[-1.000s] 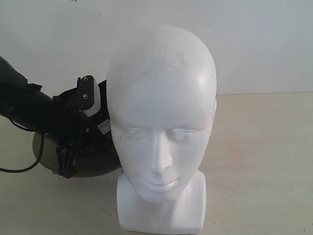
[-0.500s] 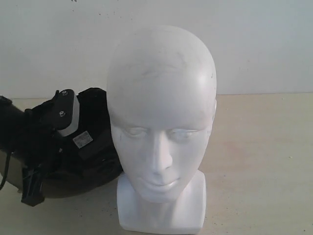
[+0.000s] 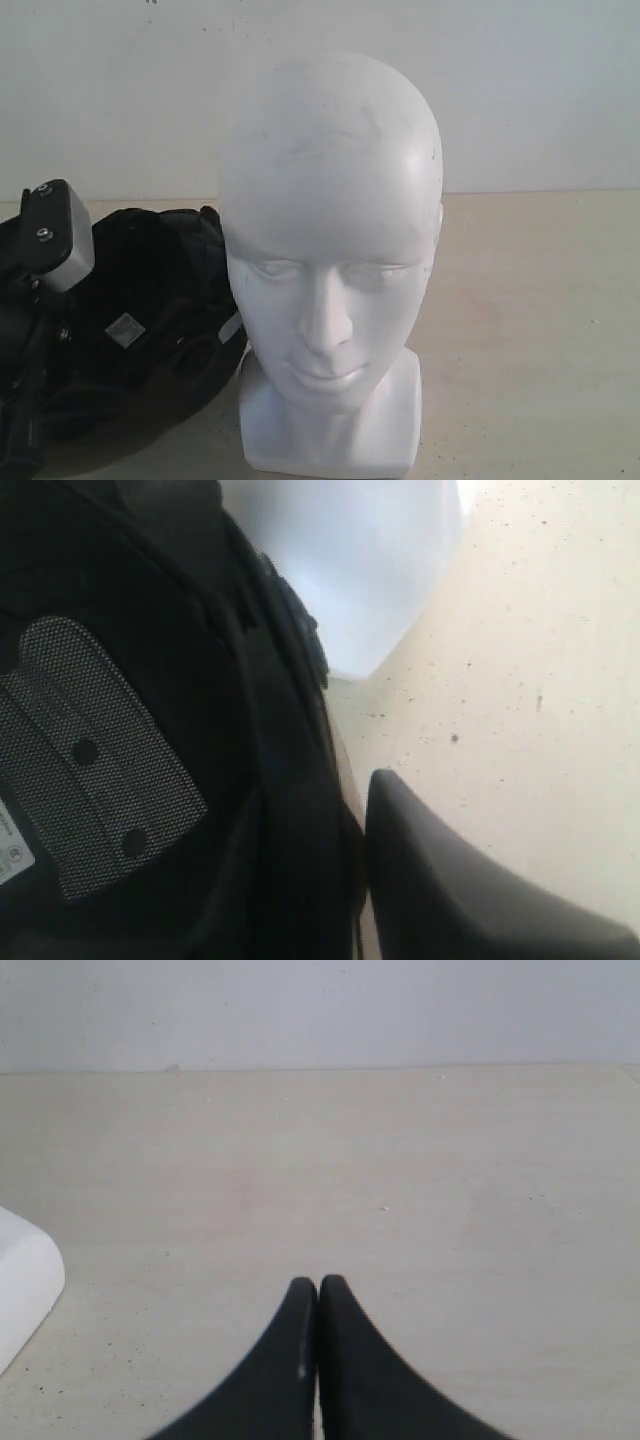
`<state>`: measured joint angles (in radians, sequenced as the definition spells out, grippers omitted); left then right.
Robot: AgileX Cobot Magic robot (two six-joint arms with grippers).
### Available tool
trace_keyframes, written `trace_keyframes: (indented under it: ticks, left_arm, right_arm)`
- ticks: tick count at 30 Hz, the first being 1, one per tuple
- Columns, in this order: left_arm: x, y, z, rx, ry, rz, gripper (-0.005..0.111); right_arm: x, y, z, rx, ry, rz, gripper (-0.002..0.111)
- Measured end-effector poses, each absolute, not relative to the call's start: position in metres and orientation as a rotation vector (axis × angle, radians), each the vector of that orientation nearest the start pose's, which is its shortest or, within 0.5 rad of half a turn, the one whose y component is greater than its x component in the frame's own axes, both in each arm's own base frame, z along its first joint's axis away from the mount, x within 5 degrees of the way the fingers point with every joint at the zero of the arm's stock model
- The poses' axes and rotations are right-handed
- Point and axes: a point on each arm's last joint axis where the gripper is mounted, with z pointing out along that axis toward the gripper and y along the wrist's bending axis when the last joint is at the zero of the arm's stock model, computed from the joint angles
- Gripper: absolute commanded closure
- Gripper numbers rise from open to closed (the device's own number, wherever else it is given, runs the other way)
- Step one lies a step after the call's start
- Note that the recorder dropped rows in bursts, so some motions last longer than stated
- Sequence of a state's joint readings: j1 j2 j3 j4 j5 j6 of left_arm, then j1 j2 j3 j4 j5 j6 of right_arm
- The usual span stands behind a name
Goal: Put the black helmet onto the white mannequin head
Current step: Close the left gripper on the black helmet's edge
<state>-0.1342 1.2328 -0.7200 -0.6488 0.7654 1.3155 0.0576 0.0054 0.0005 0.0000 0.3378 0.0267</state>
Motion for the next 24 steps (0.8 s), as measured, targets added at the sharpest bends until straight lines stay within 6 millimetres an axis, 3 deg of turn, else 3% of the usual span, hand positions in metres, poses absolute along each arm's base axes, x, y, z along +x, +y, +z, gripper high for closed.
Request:
trace_keyframes:
  ticks: [4,10,16,24]
  left_arm:
    - [0.191,-0.070,0.242,1.214,2.240,-0.343,0.102]
    - [0.176,-0.073,0.228,1.056,2.340,-0.375,0.102]
    - [0.173,-0.075,0.219,0.913,2.389,-0.380,0.102]
    - [0.174,-0.077,0.219,0.877,2.390,-0.383,0.101]
  right_arm:
    - [0.054,0.003,0.182,-0.028,1.827,0.059,0.108]
    - [0.054,0.003,0.182,-0.028,1.827,0.059,0.108]
    - [0.054,0.003,0.182,-0.028,1.827,0.059,0.108]
    - [0.054,0.003,0.182,-0.028,1.827,0.059,0.108]
